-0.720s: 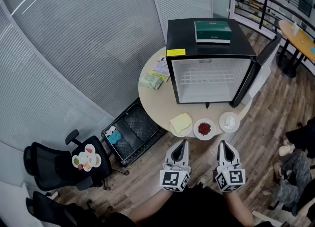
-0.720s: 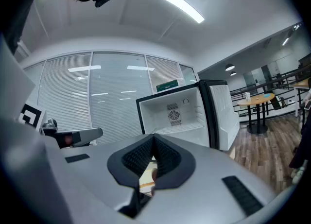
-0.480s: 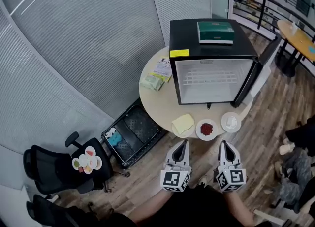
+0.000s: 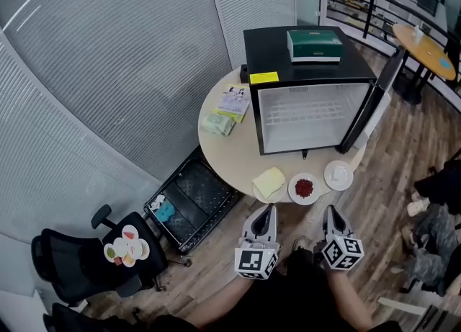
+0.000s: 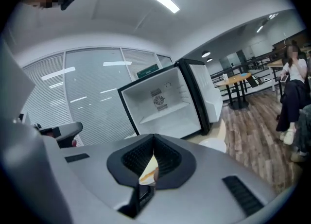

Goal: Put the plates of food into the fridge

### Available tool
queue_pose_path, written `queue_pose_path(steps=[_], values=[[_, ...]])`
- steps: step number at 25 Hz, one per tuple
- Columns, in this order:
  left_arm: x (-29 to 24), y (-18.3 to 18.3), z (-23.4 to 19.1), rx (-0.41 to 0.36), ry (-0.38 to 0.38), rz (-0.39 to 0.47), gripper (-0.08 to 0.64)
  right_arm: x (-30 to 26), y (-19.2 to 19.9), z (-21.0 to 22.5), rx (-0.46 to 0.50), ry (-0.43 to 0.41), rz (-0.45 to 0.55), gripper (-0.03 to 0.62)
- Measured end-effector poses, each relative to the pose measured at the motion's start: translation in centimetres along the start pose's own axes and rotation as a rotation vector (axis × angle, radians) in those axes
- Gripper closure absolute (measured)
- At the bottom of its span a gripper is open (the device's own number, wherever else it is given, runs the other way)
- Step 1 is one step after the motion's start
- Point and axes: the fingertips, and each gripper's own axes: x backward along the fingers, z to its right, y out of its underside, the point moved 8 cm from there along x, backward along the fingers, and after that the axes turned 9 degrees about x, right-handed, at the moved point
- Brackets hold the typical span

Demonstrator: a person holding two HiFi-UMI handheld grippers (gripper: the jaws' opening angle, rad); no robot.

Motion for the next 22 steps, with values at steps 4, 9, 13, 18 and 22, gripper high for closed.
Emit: queue_pose_path(steps=[4,9,13,18,22], values=[[-1.2,0.7,-0.9,0.018,0.005,-0.016,0.557,-1.7,2.2,1.2,-0.067,0.031,-0.058,0.586],[-3.8,2.0,-1.7,0.037,0.001,-0.029,0.557,-4.9,5.8,3.9,-0.245,0.033,-0.135,0.586],[-6.2,3.3,-2.4,0.045,-0.020,-0.064,0.557,-7.2,9.3,6.2,-0.405,0.047,-0.190,0.584],[-8.8,4.9,-2.9,0.078,-0.048,-0.094,0.557,-9.6,13.9,8.2,-0.598,0.000,-0.273,0.549],[-10.6,5.9,-3.1,0.078,-0.065,-0.112,0.557,-10.9,16.8,9.4,-0.665,0.006,-0.333,0.515]])
